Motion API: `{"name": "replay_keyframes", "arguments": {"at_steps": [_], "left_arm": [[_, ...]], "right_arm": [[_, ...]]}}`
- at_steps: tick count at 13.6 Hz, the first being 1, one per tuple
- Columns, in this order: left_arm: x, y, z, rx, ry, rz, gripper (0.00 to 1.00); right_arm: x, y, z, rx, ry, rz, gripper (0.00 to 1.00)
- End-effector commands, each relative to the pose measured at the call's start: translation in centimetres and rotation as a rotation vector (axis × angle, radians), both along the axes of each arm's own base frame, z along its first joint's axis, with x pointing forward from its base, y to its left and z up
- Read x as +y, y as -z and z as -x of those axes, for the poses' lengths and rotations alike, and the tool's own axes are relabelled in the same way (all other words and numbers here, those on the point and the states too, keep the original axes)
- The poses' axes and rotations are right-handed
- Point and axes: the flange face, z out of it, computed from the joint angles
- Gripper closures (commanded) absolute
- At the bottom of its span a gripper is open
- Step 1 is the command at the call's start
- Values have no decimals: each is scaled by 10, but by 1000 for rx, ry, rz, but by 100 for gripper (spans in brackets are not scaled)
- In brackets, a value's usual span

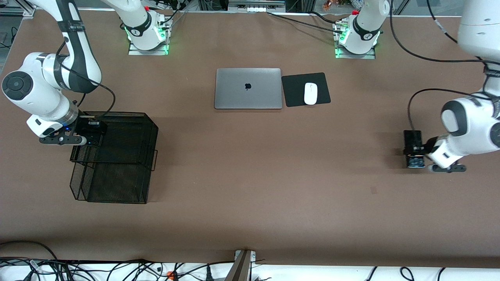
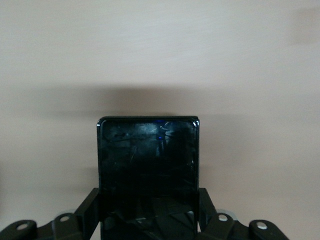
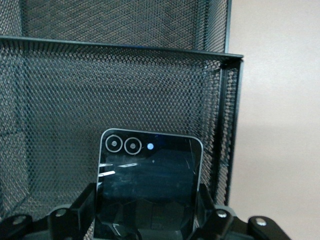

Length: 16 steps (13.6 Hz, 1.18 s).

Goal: Place phones with both arms
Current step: 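Carry the black phone to the table middle and set it down with the left gripper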

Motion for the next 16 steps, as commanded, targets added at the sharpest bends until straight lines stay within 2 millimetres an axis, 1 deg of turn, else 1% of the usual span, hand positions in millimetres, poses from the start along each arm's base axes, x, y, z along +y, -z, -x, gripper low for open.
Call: {"name": "replay_keyframes", "arguments": {"at_steps": [1,3,4,6,7,8,9,10,11,12,13,14,15,16], "left_arm": [[-105,0,-18,36,-49,-66,100],[-164,-17,-25,64,-56,-83,100],[-203,-27,-28,67,-70,-96,100],[-284,-34,-29,71,-137,-124,100],[-329,-34,-27,80,-156,-145,100],[-367,-38,-29,77,-183,-141,100],[-401,-35,-23,85,-206,-121,100],[-431,-35,-13,81,-201,-110,100],[-457,-43,-8,56,-181,-96,100],[-482,-46,-1,40,-159,-82,100],[-516,-51,7,16,-134,-59,100],[-540,-53,8,-25,-113,-32,100],[-568,-53,15,-66,-80,-4,100],[-588,-53,20,-109,-57,27,100]], "right_arm": [[-1,1,-4,-32,1,-14,43],[-1,-1,-6,-37,1,-13,12],[0,-1,-7,-38,0,-13,0],[1,-4,-8,-43,-1,-13,0],[1,-10,-13,-52,-3,-12,0],[3,-17,-17,-64,-9,-11,0],[5,-25,-22,-67,-13,-11,0],[7,-37,-28,-56,-15,-12,0],[11,-51,-34,-38,-18,-13,0],[14,-69,-41,-20,-17,-15,0],[20,-81,-49,7,-24,-13,0],[34,-94,-55,26,-41,-14,0],[46,-102,-58,37,-57,-14,0],[57,-103,-57,56,-74,-16,0]]}}
